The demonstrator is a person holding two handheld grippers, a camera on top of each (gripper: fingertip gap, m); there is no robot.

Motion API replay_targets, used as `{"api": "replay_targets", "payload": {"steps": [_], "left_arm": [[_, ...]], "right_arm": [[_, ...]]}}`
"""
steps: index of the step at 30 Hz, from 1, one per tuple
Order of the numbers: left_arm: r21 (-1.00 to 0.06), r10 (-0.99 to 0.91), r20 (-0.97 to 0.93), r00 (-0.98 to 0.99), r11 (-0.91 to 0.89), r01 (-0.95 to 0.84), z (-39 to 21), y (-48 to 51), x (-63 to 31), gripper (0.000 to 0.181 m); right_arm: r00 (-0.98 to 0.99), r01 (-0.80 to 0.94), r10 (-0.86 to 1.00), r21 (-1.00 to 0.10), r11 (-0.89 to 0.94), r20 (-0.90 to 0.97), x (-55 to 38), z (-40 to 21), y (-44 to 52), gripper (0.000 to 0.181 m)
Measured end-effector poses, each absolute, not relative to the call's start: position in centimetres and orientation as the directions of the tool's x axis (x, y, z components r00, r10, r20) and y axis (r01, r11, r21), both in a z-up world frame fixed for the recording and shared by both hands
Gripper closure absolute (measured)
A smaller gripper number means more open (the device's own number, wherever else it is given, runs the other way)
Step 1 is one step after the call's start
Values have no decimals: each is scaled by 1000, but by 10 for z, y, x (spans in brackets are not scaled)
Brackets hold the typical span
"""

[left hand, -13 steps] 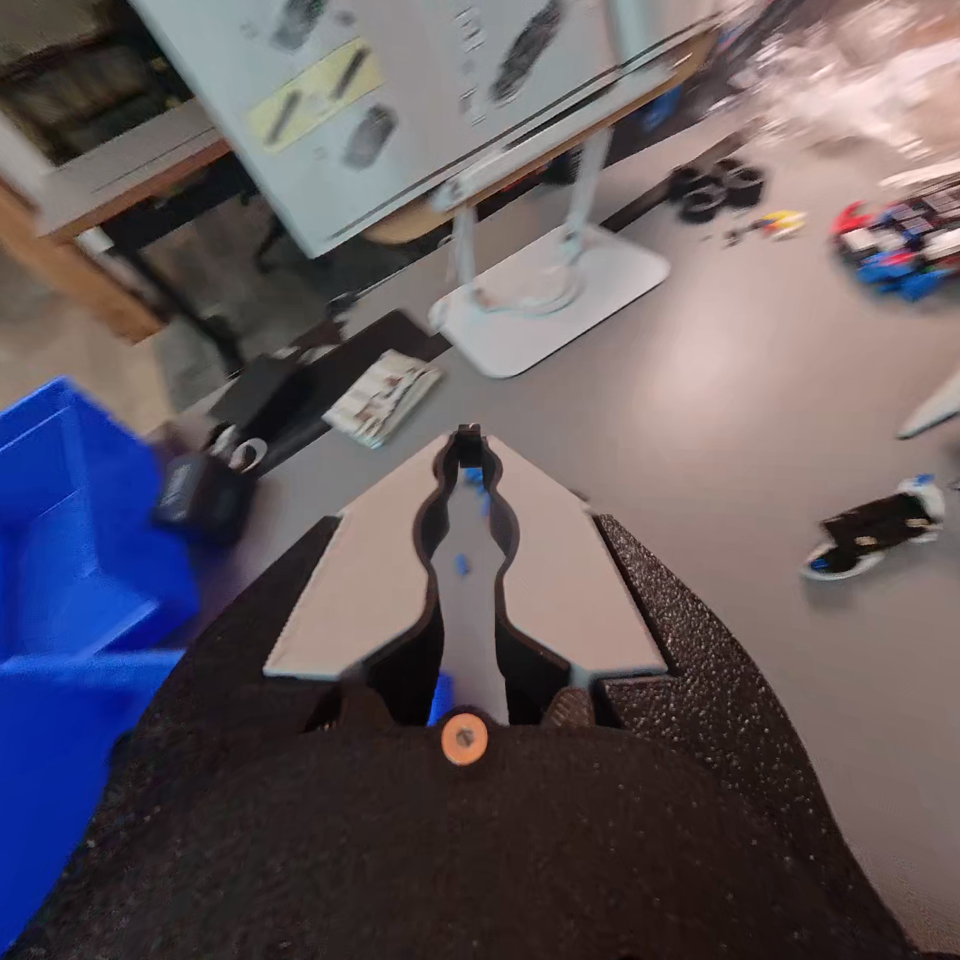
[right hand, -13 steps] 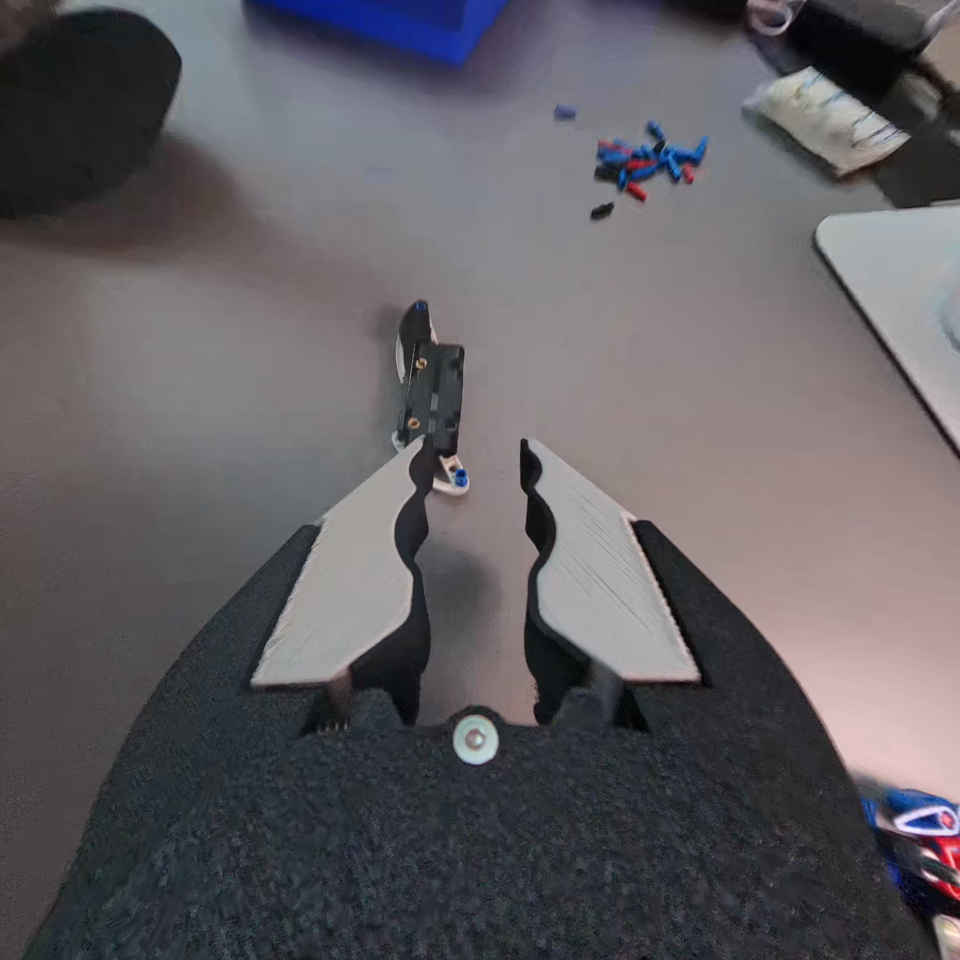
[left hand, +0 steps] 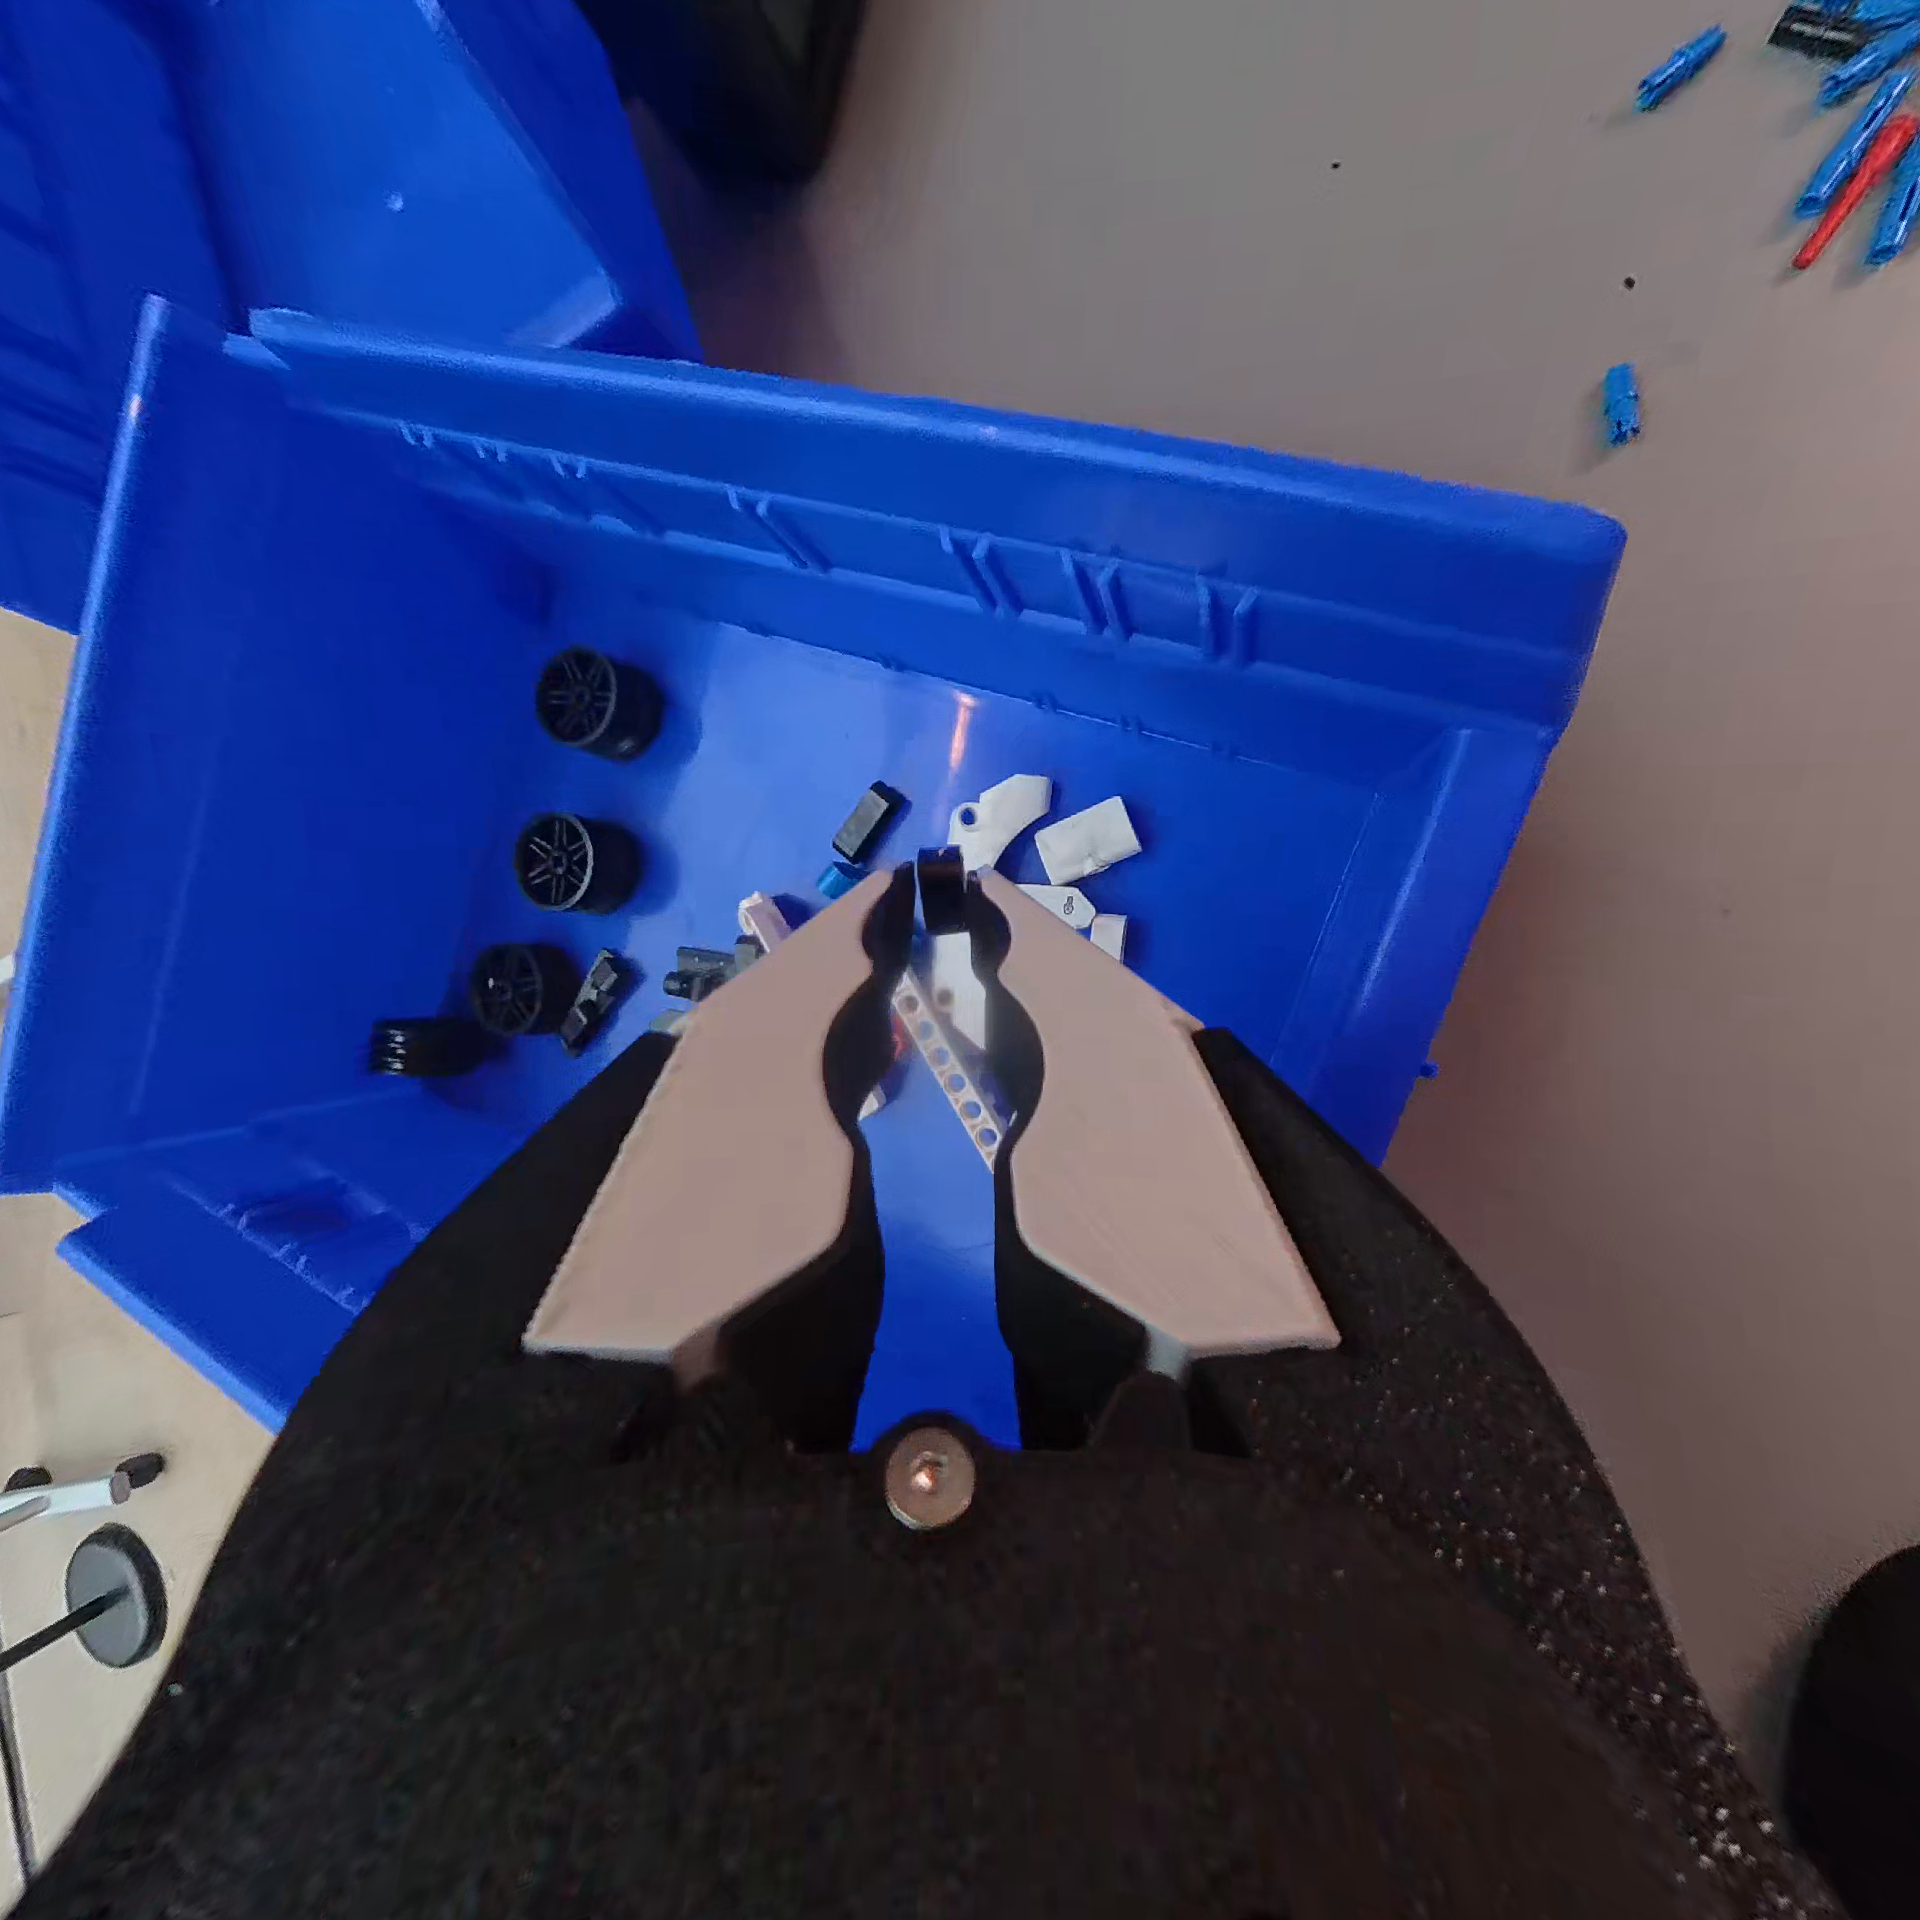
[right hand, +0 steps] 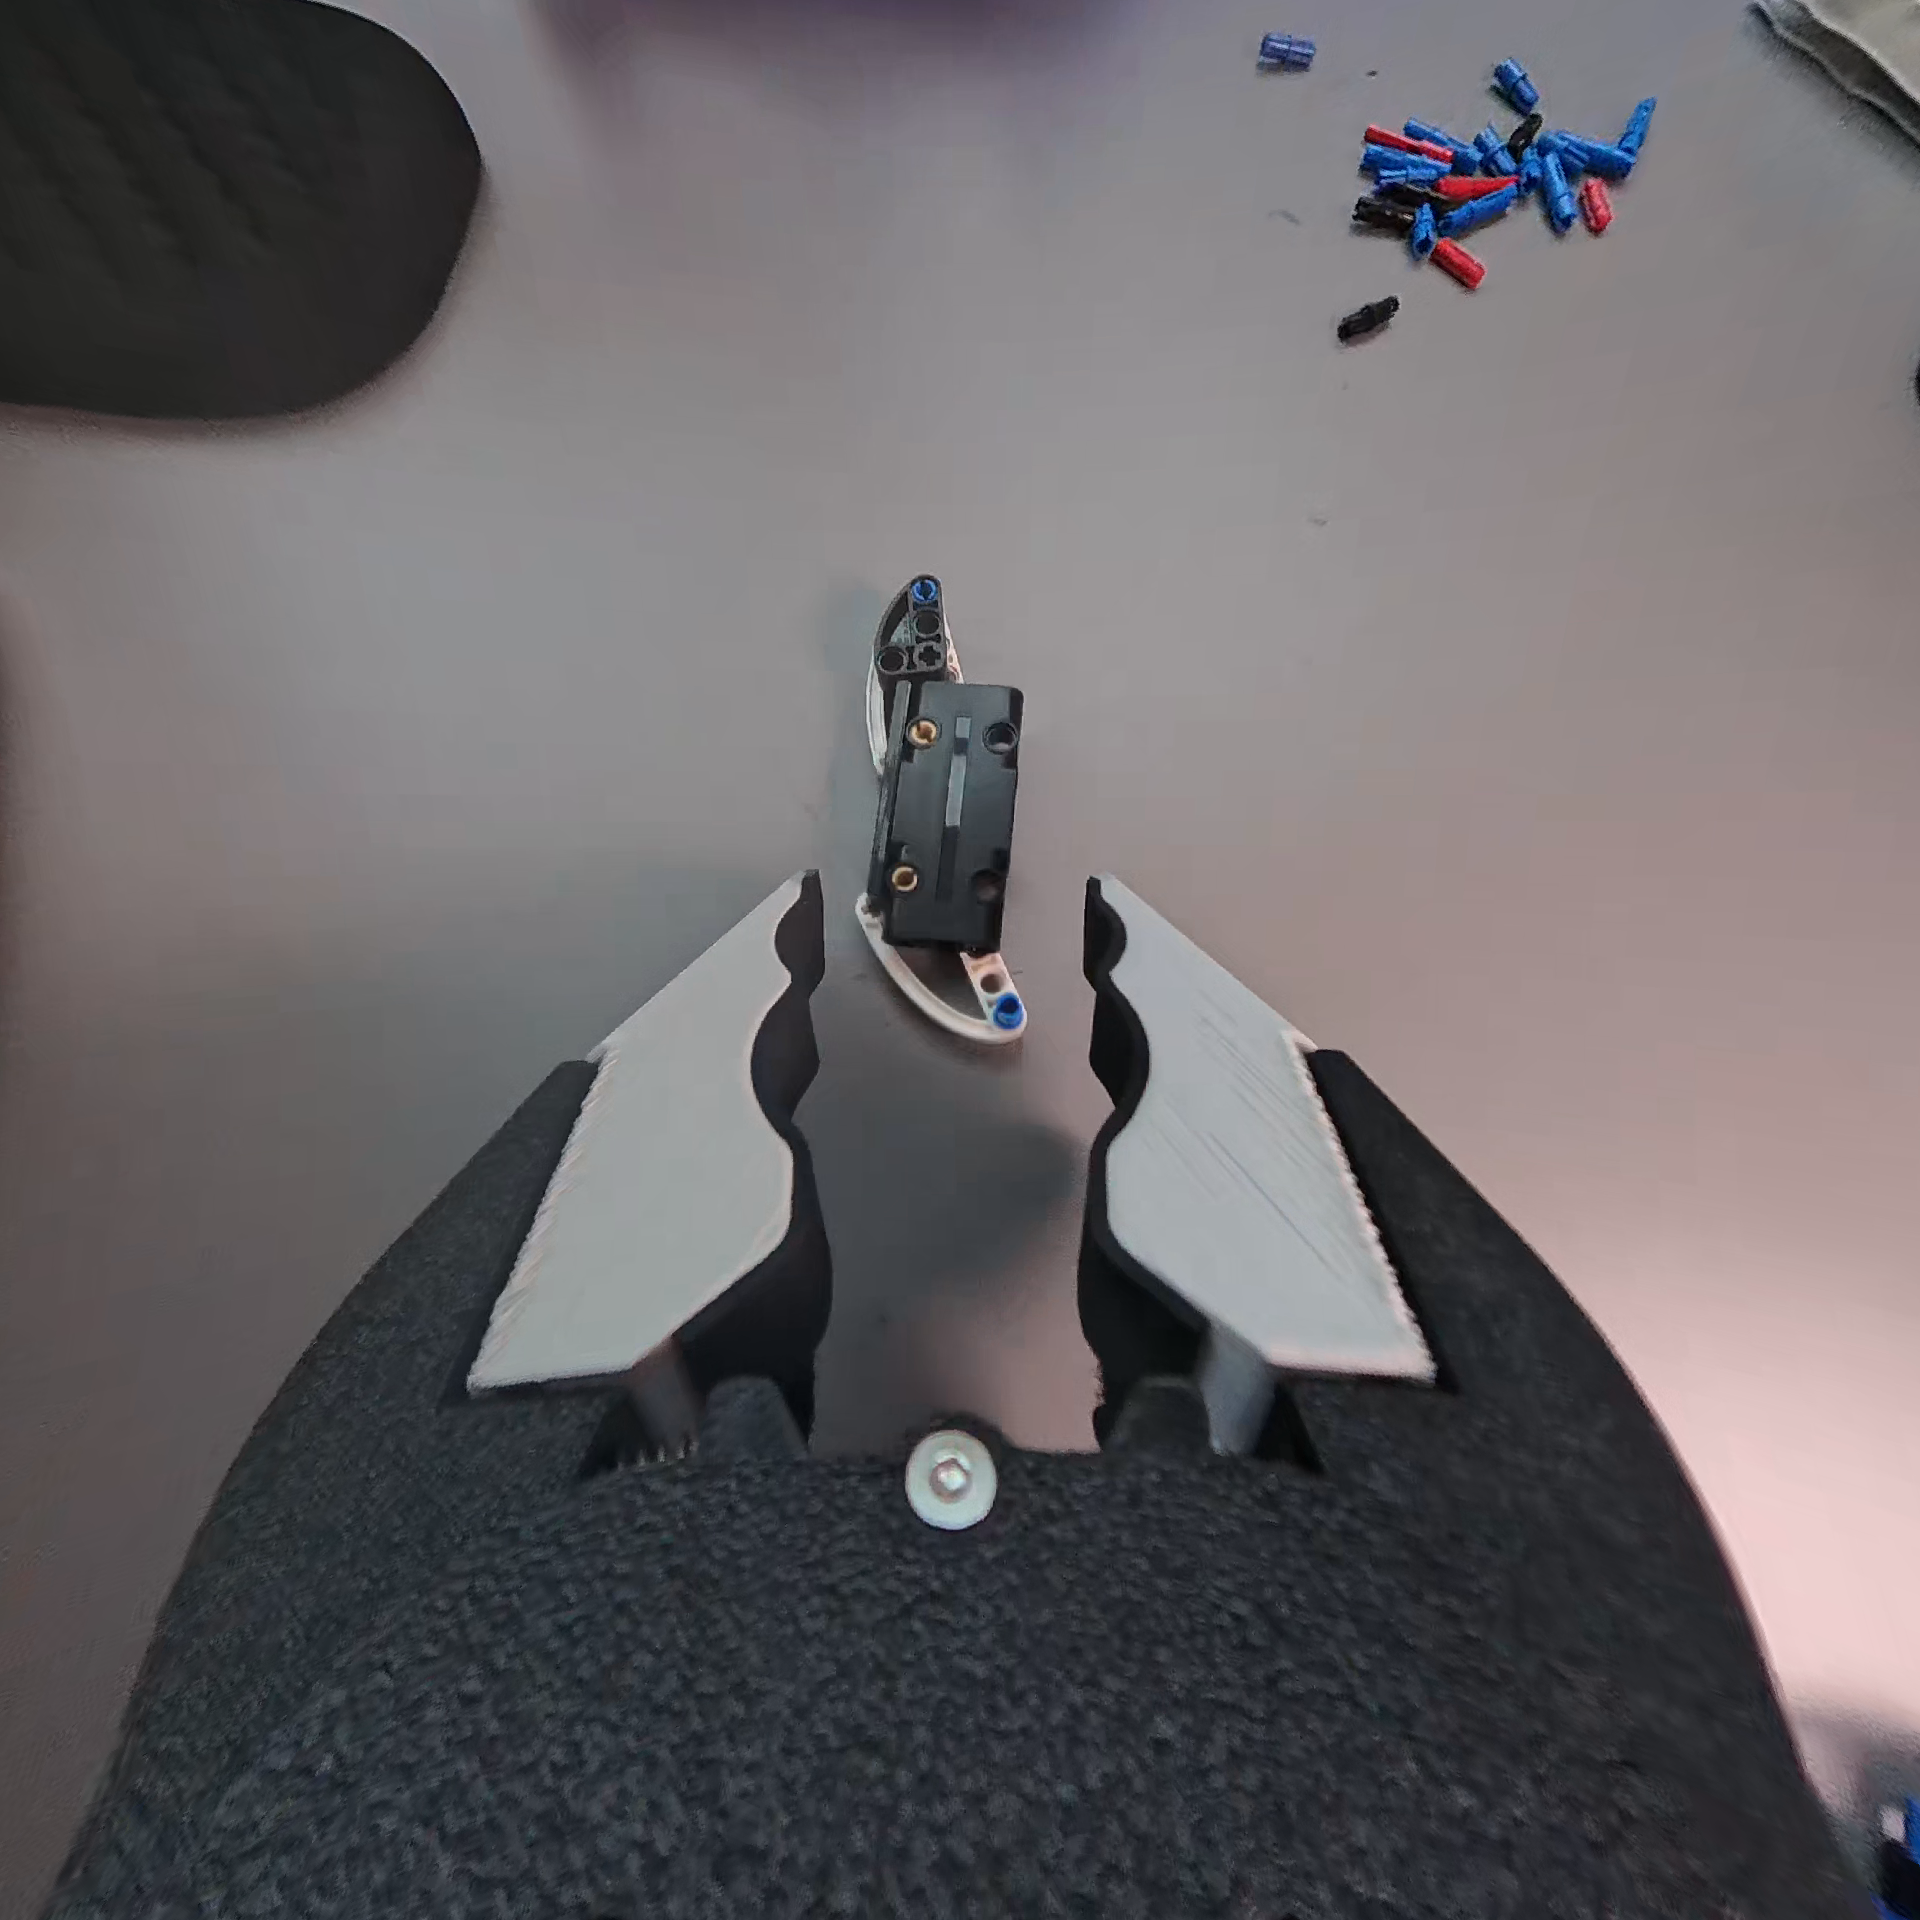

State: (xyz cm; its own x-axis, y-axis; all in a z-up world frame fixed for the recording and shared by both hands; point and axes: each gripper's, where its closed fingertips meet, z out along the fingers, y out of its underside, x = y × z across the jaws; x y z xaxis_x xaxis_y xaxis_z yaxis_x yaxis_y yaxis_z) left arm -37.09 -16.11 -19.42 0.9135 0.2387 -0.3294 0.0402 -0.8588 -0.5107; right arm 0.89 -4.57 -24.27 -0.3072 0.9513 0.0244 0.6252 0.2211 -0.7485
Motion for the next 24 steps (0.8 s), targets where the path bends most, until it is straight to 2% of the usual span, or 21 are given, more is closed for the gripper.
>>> {"api": "replay_targets", "payload": {"steps": [1, 5, 7, 9, 10, 14, 17, 20, 24], "left_arm": [[-515, 246, -329, 912, -856, 45, -195, -160, -371, 165], [-619, 275, -383, 882, -785, -23, -161, -144, -364, 146], [-700, 206, -352, 913, -706, -111, -138, -123, -333, 142], [-774, 36, -256, 966, -606, -183, -122, -98, -278, 141], [-807, -69, -196, 978, -555, -201, -117, -88, -246, 141], [-874, -482, 47, 875, -443, -197, -127, -72, -122, 137], [-868, -647, 241, 724, -478, -138, -152, -71, -61, 129], [-842, -699, 401, 592, -535, -62, -171, -66, -24, 122], [-830, -701, 538, 469, -537, 150, -153, -50, -3, 134]], "right_arm": [[-306, 630, 952, -744, 223, 27, 6, -242, -47, 132], [-317, 663, 948, -711, 233, 15, -4, -244, -50, 135], [-341, 692, 940, -674, 257, 10, -7, -249, -53, 136], [-360, 711, 933, -642, 286, 17, -11, -255, -54, 141], [-376, 715, 926, -630, 303, 19, -12, -257, -55, 149], [-367, 668, 929, -680, 302, 53, -16, -246, -50, 153], [-324, 585, 945, -792, 173, -33, -14, -221, -46, 153], [-289, 491, 942, -871, -6, -169, -9, -193, -39, 153], [-316, 349, 884, -909, -228, -344, -5, -158, -36, 153]]}}
